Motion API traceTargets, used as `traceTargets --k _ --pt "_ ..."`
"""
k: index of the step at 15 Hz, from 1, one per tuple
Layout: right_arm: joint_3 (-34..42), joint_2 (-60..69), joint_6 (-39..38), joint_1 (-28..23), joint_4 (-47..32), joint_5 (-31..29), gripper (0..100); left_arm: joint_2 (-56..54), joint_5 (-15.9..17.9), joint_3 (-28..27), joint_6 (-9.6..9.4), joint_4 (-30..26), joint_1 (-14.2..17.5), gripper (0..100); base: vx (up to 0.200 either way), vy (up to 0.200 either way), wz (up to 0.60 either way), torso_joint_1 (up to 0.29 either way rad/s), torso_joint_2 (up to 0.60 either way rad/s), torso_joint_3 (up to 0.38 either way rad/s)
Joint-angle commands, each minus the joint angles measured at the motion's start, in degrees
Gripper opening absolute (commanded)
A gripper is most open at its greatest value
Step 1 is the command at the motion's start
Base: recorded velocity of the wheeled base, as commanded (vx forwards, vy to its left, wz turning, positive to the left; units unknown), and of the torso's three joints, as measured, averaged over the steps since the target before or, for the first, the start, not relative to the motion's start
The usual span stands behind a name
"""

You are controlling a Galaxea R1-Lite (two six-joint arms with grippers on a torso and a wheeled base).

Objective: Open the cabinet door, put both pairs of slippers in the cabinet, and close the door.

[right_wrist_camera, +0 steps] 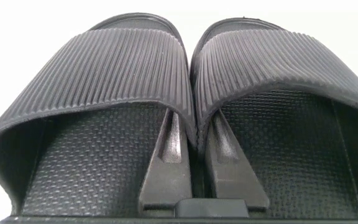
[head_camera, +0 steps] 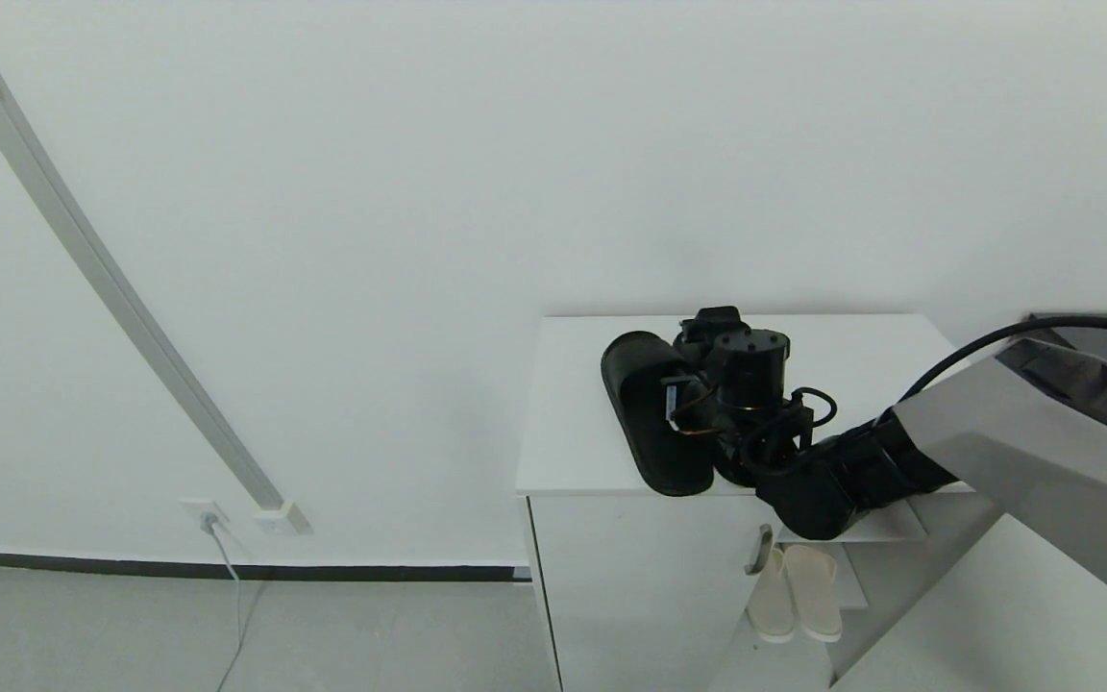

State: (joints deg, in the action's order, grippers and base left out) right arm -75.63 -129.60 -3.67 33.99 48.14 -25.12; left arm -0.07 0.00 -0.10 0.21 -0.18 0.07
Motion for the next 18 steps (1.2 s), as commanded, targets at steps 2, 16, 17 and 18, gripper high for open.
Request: traceTargets --k 2,16,17,18 --pt "0.92 0.75 -0.02 0.20 0.46 -0.01 0 0.07 0.00 0.01 0.06 0.01 0.01 0 0.000 0.000 0.00 0.000 0.00 0.000" --pt "43.29 39.69 -0.46 10.40 0.11 20.47 0 0.07 -0.09 0.01 0.14 0.01 0.01 0 0.000 0.000 0.00 0.000 0.00 0.000" --pt "43.46 39.77 -0.29 11.45 0.11 20.38 0 0.07 -0.18 0.01 0.23 0.01 0.01 0 0.000 0.000 0.00 0.000 0.00 0.000" --pt "43.29 39.60 -0.29 12.24 0.11 20.29 0 0.07 -0.18 0.01 0.23 0.01 0.01 0 0.000 0.000 0.00 0.000 0.00 0.000"
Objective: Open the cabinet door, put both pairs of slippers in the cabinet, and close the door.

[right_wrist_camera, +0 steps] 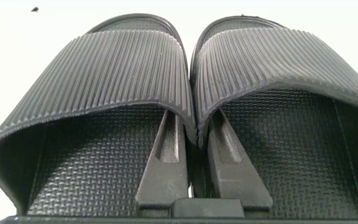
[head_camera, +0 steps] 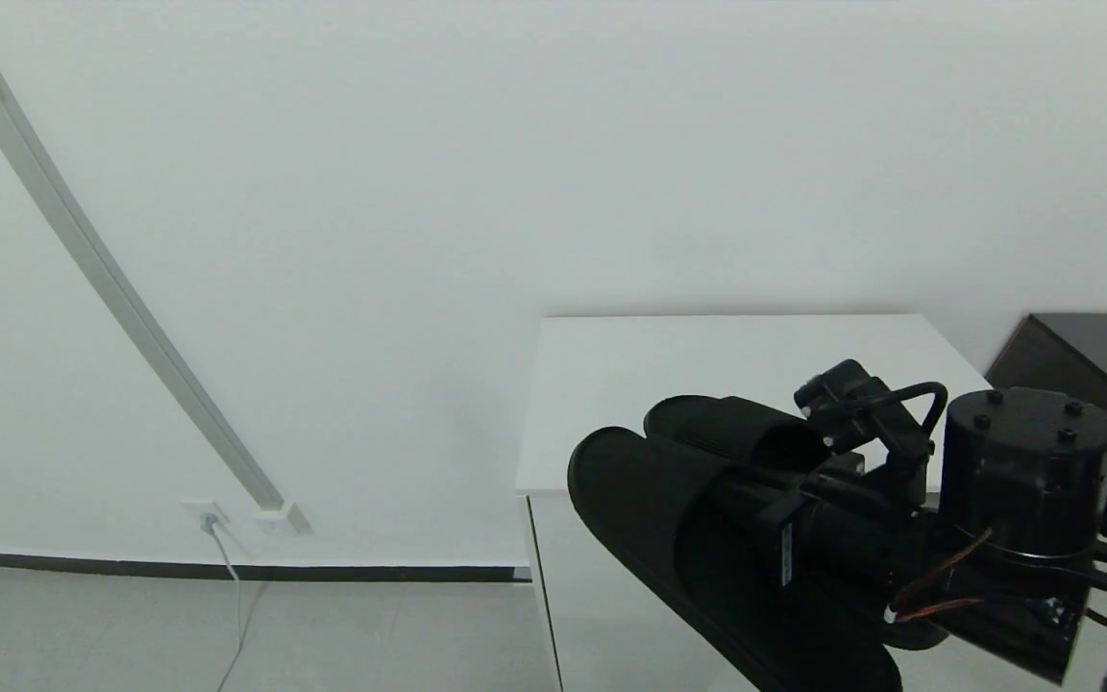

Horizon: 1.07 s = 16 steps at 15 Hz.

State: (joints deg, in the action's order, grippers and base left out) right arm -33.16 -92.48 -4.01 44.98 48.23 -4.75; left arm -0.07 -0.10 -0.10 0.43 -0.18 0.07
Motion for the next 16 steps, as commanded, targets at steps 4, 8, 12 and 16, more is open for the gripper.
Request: traceTargets --k 4,8,12,16 --pt "1.25 1.42 -0.03 1.42 0.03 -0.26 0 0.07 -0.08 0.01 0.01 0.01 0.01 0 0.000 0.000 0.00 0.000 0.00 0.000" --pt "1.34 0.90 -0.03 1.51 0.03 -0.26 0 0.07 -0.08 0.01 0.01 0.01 0.01 0 -0.100 0.000 0.00 0.002 0.00 0.001" --pt "1.34 0.72 -0.03 1.51 0.11 -0.34 0 0.07 -0.08 0.01 0.01 0.01 0.01 0 -0.200 0.000 0.00 0.008 0.00 0.004" --pt "1.61 0.72 0.14 1.60 0.11 -0.34 0 0.07 -0.08 0.01 0.10 0.01 0.01 0 -0.150 0.000 0.00 -0.001 0.00 0.001"
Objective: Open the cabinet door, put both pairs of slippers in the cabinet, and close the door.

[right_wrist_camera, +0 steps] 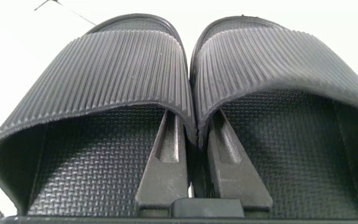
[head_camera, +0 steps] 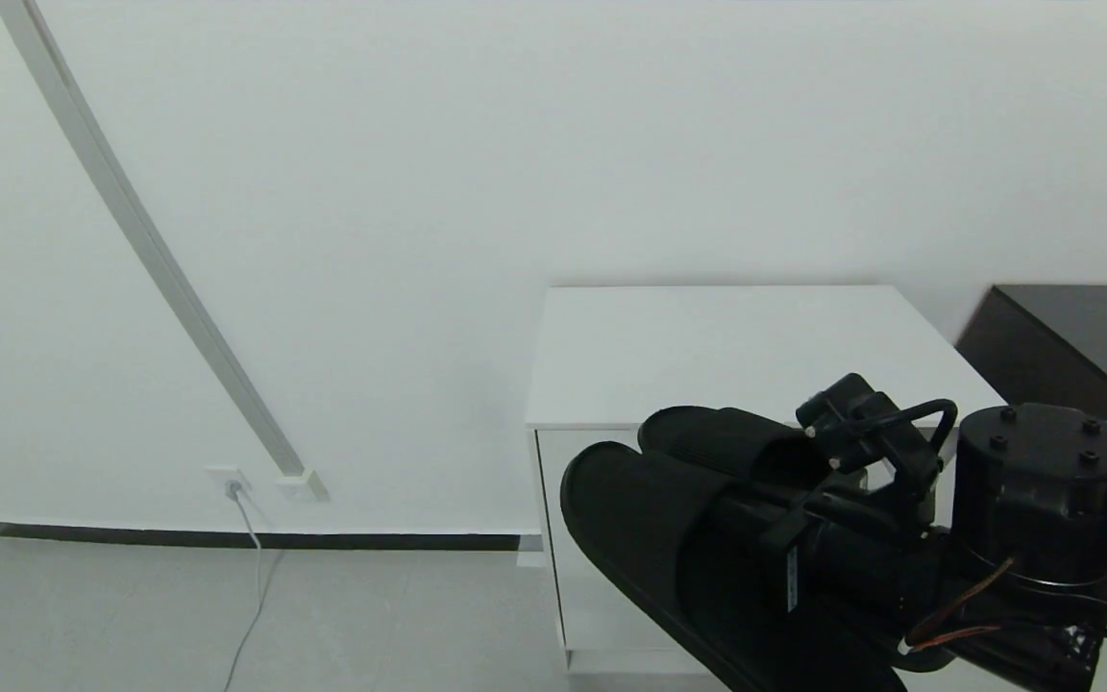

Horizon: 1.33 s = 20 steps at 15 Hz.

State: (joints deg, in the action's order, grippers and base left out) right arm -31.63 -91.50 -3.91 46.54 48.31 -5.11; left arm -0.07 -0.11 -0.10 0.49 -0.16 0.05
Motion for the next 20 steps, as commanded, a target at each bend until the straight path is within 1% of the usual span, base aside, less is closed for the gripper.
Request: traceTargets --k 1,4,11,20 --pt "0.08 -0.26 0.05 0.04 0.12 0.01 0 0.07 -0.07 0.01 0.04 -0.02 0.04 0 0.000 0.000 0.00 0.000 0.00 0.000" --pt "0.08 -0.26 0.13 0.04 0.20 0.01 0 0.07 -0.07 0.01 0.39 -0.02 0.04 0 0.000 0.000 0.00 0.000 0.00 0.000" --pt "0.35 -0.26 0.13 0.04 0.20 0.01 0 0.07 -0.07 0.01 0.30 -0.02 0.04 0 0.000 0.000 0.00 0.000 0.00 0.000" --pt "0.35 -0.34 0.13 0.04 0.29 0.01 0 0.07 -0.07 0.01 0.30 -0.02 0.04 0 0.000 -0.200 0.00 0.002 0.00 0.002"
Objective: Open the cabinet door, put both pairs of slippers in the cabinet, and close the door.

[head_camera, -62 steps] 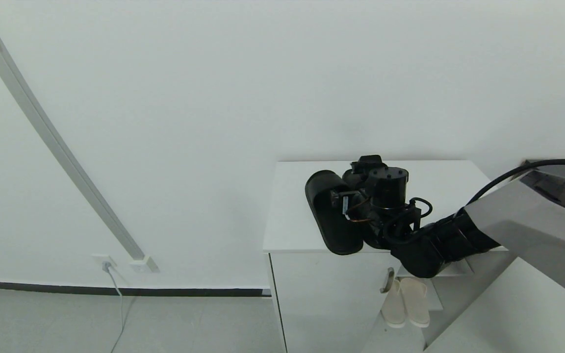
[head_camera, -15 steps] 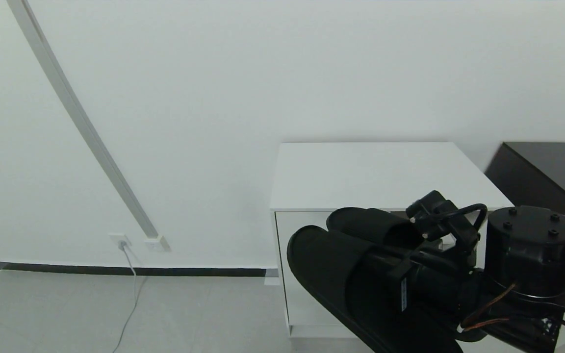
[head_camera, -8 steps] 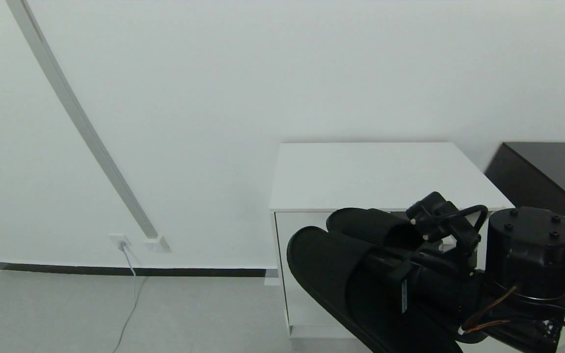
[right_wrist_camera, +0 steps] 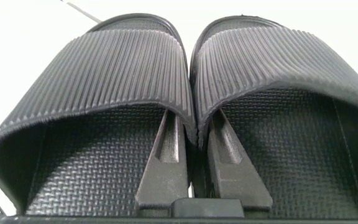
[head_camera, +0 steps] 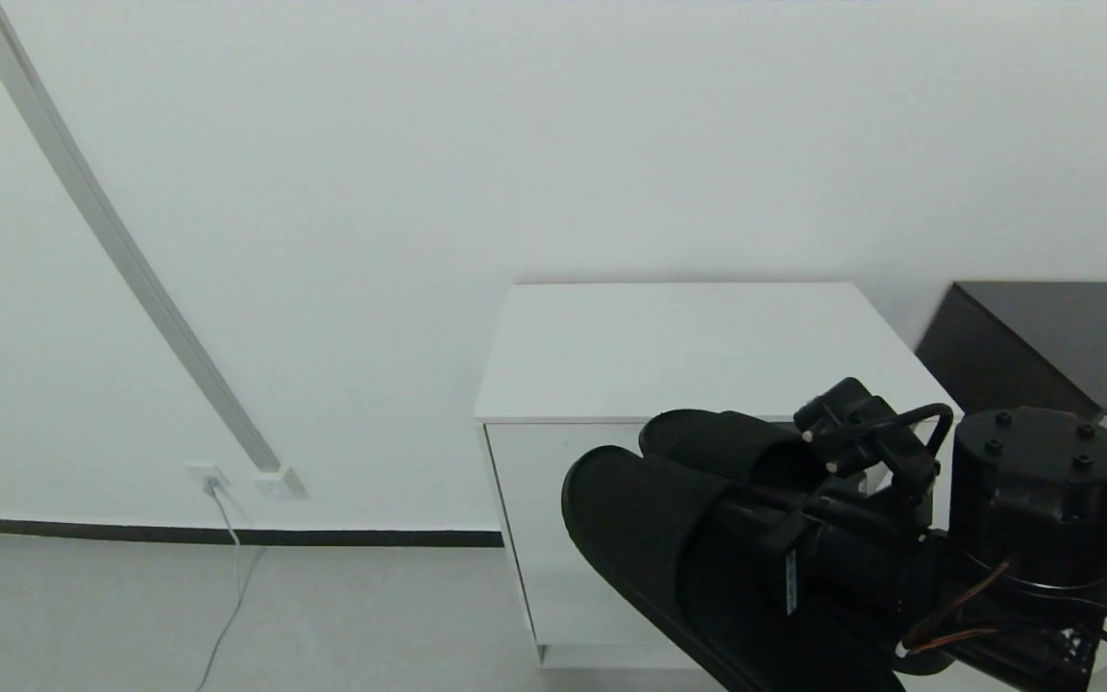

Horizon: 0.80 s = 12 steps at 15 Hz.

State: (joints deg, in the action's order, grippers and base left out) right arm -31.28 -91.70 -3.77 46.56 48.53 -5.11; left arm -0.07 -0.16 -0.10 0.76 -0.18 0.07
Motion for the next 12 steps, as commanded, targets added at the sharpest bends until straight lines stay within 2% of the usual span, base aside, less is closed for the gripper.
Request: traceTargets --k 1,11,12 --pt "-0.01 -0.15 -0.01 0.03 0.07 0.01 0 0.07 -0.02 0.01 0.04 0.01 0.01 0 0.000 -0.200 0.00 0.002 0.00 0.002" --pt "0.08 0.20 -0.10 0.03 0.07 0.01 0 0.07 -0.02 0.01 0.04 0.01 0.01 0 0.000 -0.200 0.00 0.003 0.00 0.002" --pt "0.08 0.12 -0.19 0.03 0.07 0.01 0 0.07 -0.02 0.01 0.12 0.09 0.01 0 0.000 0.000 0.00 0.000 0.00 0.000"
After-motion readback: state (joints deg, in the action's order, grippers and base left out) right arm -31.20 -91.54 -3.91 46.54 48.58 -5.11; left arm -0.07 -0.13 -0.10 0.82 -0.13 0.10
